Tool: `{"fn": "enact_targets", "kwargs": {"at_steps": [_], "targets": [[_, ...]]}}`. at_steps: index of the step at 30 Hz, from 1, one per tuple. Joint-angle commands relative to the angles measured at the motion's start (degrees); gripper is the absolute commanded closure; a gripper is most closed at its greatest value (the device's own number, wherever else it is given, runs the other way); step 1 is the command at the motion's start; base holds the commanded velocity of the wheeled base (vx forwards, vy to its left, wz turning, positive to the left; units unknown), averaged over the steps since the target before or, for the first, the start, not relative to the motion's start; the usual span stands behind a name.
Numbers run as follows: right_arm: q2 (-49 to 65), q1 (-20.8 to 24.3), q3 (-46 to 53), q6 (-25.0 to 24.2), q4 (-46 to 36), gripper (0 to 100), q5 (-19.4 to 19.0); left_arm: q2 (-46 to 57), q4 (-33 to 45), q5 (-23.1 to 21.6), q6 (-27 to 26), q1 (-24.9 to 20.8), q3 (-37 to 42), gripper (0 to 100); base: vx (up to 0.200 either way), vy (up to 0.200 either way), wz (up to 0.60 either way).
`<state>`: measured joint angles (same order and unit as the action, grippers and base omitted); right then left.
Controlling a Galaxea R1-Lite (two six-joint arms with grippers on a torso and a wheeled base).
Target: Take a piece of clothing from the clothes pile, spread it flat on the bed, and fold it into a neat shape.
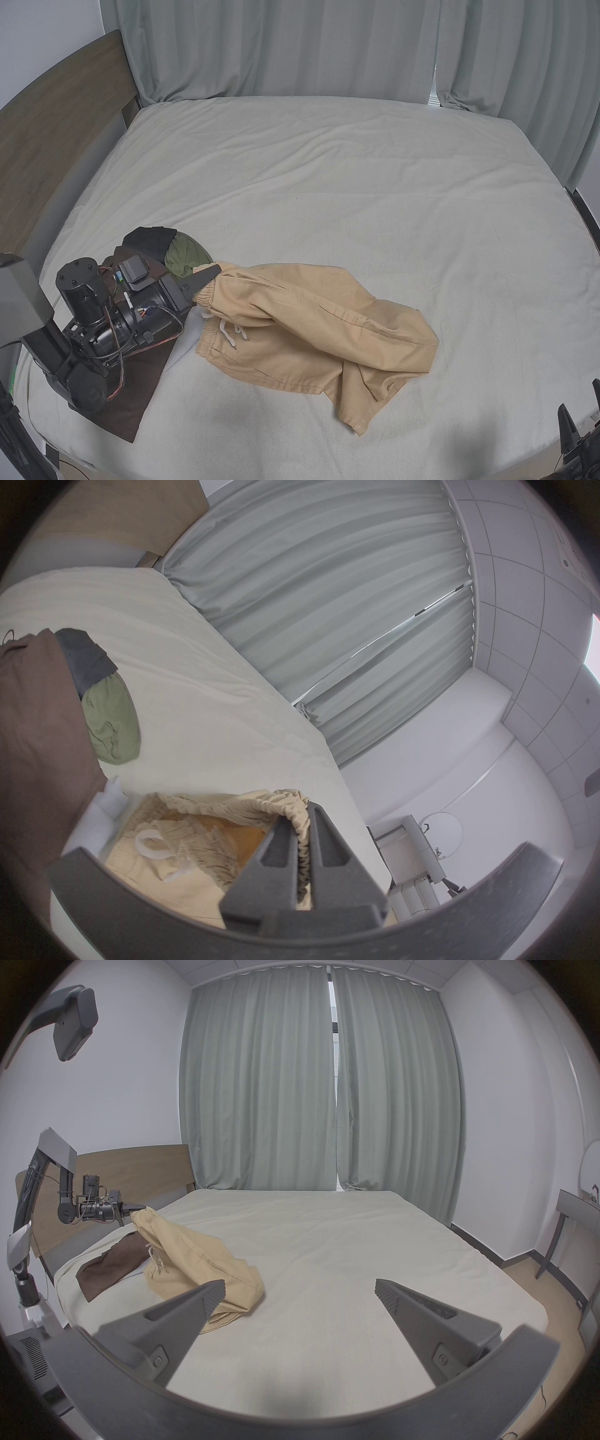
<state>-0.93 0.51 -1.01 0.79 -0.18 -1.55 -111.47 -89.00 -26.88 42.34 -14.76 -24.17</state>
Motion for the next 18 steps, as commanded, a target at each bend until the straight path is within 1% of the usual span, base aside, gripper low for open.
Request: {"fn": "enact_targets", "kwargs": {"at_steps": [1, 12, 18], "targets": [[0.93, 0.02, 0.92, 0.17, 0.01, 0, -0.03, -0.41, -0.03, -0.37, -0.77, 1.67, 0.00, 100, 0.000, 0.000, 0.00], [0.93, 0.02, 0.92, 0.17, 0.01, 0, -0.03, -0.68, -0.03, -0.63, -2.44, 1.67, -0.08, 100, 0.000, 0.000, 0.00], [0.93, 0.02, 0.92, 0.17, 0.01, 0, -0.03, -0.59, -0.03, -0.63, -2.44, 1.67, 0.27, 100, 0.000, 0.000, 0.00]]}}
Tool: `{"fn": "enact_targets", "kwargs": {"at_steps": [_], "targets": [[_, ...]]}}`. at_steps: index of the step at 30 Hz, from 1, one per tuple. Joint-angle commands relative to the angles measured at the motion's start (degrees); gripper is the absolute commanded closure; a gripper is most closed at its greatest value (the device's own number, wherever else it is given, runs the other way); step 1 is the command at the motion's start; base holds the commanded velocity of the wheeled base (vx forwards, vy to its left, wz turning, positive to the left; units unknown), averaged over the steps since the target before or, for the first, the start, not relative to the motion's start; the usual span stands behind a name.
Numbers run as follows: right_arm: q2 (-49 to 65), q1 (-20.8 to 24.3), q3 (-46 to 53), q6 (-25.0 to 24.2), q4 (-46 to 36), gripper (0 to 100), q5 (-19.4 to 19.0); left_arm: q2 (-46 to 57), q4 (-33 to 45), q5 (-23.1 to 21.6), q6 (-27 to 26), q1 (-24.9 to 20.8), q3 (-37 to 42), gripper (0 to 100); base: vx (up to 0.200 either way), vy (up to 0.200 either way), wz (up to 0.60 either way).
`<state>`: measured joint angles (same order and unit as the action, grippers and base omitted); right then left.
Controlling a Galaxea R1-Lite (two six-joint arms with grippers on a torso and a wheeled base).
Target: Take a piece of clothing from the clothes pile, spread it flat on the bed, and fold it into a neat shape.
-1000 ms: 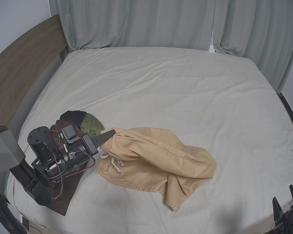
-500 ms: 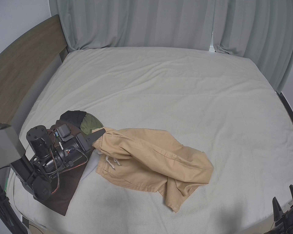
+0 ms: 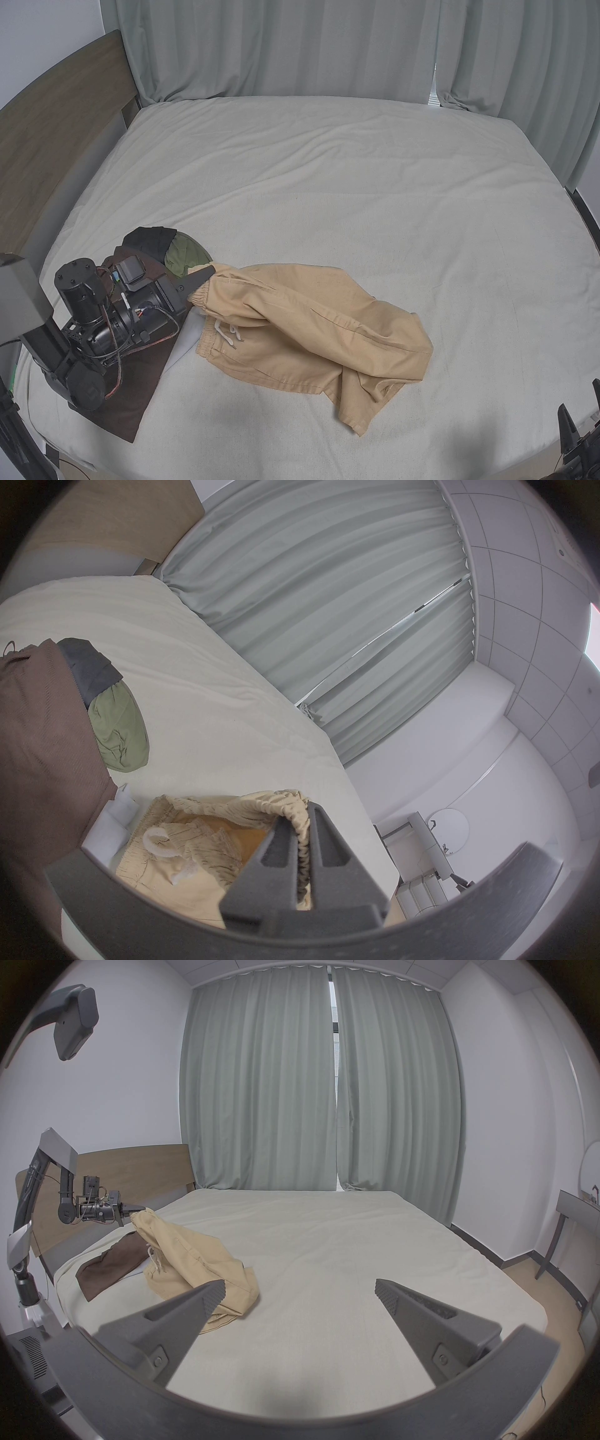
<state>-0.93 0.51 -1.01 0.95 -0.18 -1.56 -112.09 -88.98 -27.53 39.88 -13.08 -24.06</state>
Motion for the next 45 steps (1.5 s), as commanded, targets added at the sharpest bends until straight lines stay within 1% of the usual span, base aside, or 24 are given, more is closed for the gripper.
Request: {"fn": "enact_targets", "kwargs": {"at_steps": [1, 21, 23, 24, 25, 28, 31, 34, 36, 39, 40, 41, 42, 45], "targets": [[0.93, 0.02, 0.92, 0.02, 0.01, 0, -0.02, 0.03, -0.05, 0.02, -0.06, -0.10, 0.25, 100, 0.000, 0.000, 0.00], [0.93, -0.07, 0.92, -0.07, 0.36, 0, 0.15, 1.17, -0.14, 0.02, -0.15, 0.07, 0.51, 100, 0.000, 0.000, 0.00], [0.05, -1.04, -2.50, 0.63, 7.74, 0, -0.11, 1.26, -0.14, 0.02, -0.15, 0.07, 0.51, 100, 0.000, 0.000, 0.00], [-1.01, -1.22, -3.38, 0.89, 8.97, 0, -0.11, 1.26, -0.05, 0.02, -0.15, 0.07, 0.51, 100, 0.000, 0.000, 0.00], [-5.75, -1.30, -5.67, 1.69, 12.22, 0, -0.11, 1.26, -0.05, 0.02, -0.15, 0.07, 0.42, 100, 0.000, 0.000, 0.00], [-8.57, -0.78, -6.99, 1.25, 12.22, 0, -0.02, 1.17, -0.05, 0.02, -0.15, -0.02, 0.51, 100, 0.000, 0.000, 0.00], [-13.49, 0.89, -7.16, -4.73, 12.14, 0, -0.20, 1.17, -0.05, 0.02, -0.24, -0.19, 0.33, 100, 0.000, 0.000, 0.00], [-19.29, 2.65, -8.22, -7.81, 12.40, 0, -0.81, 1.17, -0.05, 0.02, -0.15, -0.19, 0.25, 100, 0.000, 0.000, 0.00], [-21.75, 3.97, -8.92, -8.86, 12.31, 0, -1.34, 1.09, -0.05, 0.02, -0.24, -0.02, 0.16, 100, 0.000, 0.000, 0.00], [-27.81, 6.34, -11.38, -13.87, 12.22, 0, -2.66, 1.00, -0.05, 0.02, -0.06, 0.07, 0.16, 100, 0.000, 0.000, 0.00], [-29.13, 6.87, -12.08, -15.80, 12.05, 0, -3.63, 0.91, -0.05, 0.02, -0.06, -0.02, 0.16, 100, 0.000, 0.000, 0.00], [-29.13, 6.87, -12.08, -15.80, 12.05, 0, -3.63, 0.91, -0.05, 0.02, -0.06, -0.02, 0.16, 100, 0.000, 0.000, 0.00], [-31.94, 7.31, -12.79, -18.97, 12.05, 0, -5.82, 0.82, -0.05, 0.02, -0.06, -0.02, 0.16, 100, 0.000, 0.000, 0.00], [-36.87, 7.31, -13.31, -20.81, 12.58, 0, -8.63, 0.82, -0.05, 0.02, -0.06, -0.02, 0.07, 100, 0.000, 0.000, 0.00]]}}
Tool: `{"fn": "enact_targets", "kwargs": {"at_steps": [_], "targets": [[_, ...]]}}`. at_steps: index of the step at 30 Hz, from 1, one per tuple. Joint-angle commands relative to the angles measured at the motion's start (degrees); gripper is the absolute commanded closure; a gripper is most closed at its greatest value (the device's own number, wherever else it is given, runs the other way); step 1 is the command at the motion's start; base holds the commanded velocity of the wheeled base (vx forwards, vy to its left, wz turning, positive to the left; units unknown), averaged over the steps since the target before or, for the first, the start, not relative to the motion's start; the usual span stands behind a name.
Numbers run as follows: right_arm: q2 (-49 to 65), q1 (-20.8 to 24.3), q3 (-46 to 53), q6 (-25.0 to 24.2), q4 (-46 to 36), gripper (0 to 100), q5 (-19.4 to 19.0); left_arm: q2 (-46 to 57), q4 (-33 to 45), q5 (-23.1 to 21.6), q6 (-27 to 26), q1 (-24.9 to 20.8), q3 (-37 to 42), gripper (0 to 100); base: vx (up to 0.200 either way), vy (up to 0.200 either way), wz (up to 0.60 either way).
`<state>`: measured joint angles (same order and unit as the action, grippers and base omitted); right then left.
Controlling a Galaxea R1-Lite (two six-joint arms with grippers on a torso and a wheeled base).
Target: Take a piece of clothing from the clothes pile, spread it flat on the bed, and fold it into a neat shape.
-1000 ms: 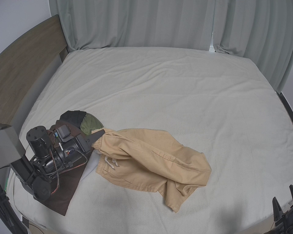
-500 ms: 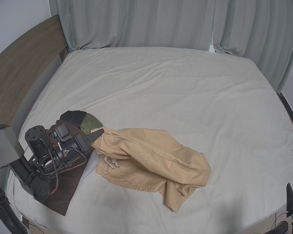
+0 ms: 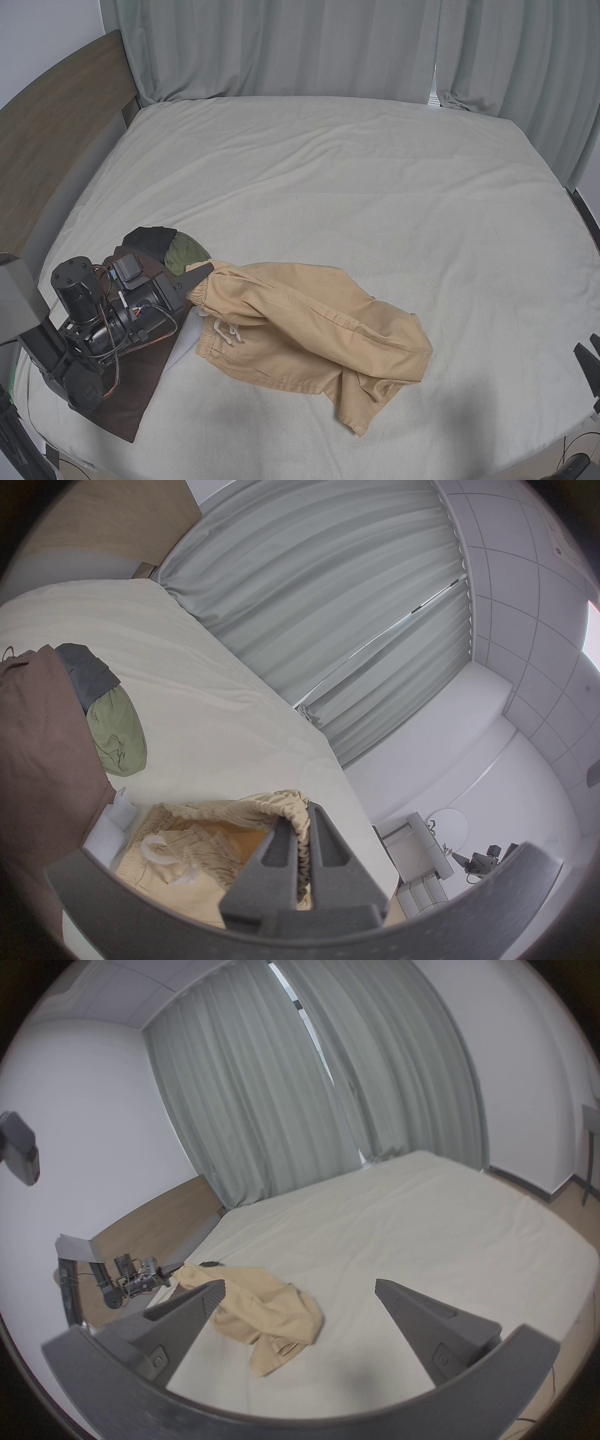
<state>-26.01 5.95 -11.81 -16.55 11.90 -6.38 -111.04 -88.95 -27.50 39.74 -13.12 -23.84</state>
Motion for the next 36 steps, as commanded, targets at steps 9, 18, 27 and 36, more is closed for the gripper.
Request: {"fn": "enact_targets", "kwargs": {"at_steps": [9, 18, 27, 36], "targets": [[-22.33, 1.96, -5.06, -3.31, 1.37, 0, -10.24, 0.13, -0.08, 0.08, -0.01, 0.11, -0.15, 100, 0.000, 0.000, 0.00], [-30.85, 1.87, -9.11, -3.22, 2.34, 0, -13.58, 0.04, -0.08, 0.17, -0.10, 0.02, -0.33, 100, 0.000, 0.000, 0.00], [-40.43, 2.05, -9.46, -3.13, 9.99, 0, -15.42, 0.04, -0.08, 0.34, -0.10, 0.11, -0.68, 100, 0.000, 0.000, 0.00], [-51.15, 2.40, -8.58, -3.40, 19.57, 0, -18.50, 0.04, -0.08, 0.43, -0.45, 0.29, -1.03, 100, 0.000, 0.000, 0.00]]}}
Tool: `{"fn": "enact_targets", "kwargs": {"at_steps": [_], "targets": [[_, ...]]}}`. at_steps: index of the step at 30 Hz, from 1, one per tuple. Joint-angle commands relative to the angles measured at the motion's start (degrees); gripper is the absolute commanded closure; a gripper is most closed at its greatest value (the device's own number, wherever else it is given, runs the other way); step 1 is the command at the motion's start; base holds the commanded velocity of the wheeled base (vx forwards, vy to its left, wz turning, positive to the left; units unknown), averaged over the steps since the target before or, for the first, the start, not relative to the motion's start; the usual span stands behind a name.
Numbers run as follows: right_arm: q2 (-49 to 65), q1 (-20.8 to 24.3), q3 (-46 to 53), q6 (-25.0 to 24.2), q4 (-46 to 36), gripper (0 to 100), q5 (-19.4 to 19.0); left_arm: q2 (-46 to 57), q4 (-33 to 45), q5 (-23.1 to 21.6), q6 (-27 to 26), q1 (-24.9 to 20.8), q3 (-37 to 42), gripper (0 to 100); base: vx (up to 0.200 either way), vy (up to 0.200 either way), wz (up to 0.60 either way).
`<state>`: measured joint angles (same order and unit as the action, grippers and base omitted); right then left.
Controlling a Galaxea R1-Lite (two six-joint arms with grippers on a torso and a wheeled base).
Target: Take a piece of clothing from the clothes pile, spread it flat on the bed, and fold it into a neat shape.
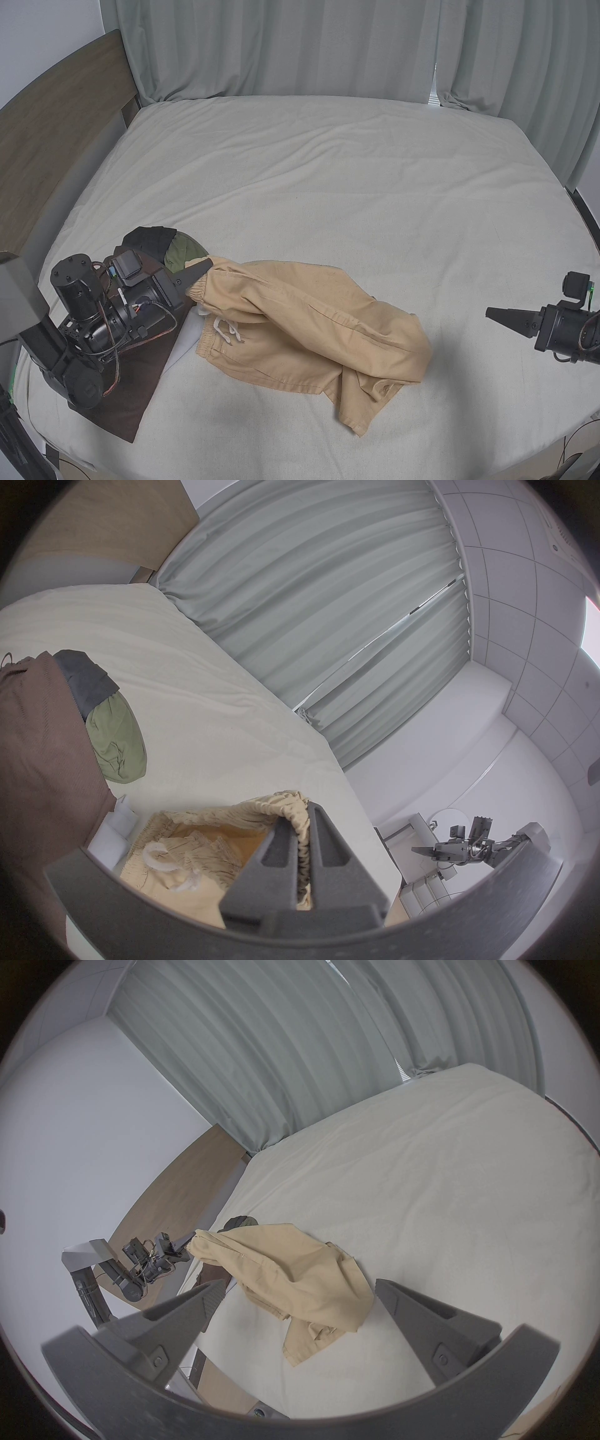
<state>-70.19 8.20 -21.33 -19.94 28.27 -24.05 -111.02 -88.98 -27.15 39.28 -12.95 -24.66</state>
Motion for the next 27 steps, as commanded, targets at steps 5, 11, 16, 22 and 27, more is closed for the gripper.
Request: {"fn": "enact_targets", "kwargs": {"at_steps": [5, 11, 16, 22, 27], "targets": [[-16.47, 0.15, 4.19, 0.08, 14.44, 0, -1.00, -0.51, 0.03, 0.08, -0.34, 1.70, -1.35, 100, 0.000, 0.000, 0.00], [-23.59, 0.23, 7.01, -0.27, 23.67, 0, -1.17, -1.13, 0.03, 0.08, -0.34, 3.45, -2.23, 100, 0.000, 0.000, 0.00], [-27.63, 0.23, 6.66, -0.45, 24.55, 0, -2.14, -1.04, -0.05, -0.01, -0.34, 3.63, -2.32, 100, 0.000, 0.000, 0.00], [-34.66, -0.12, 7.18, -1.77, 31.76, 0, -2.58, -1.04, -0.05, 0.08, -0.43, 3.63, -2.32, 100, 0.000, 0.000, 0.00], [-38.00, 0.50, 7.62, -5.63, 35.80, 0, -2.75, -0.95, -0.05, -0.01, -0.34, 4.42, -2.76, 100, 0.000, 0.000, 0.00]]}}
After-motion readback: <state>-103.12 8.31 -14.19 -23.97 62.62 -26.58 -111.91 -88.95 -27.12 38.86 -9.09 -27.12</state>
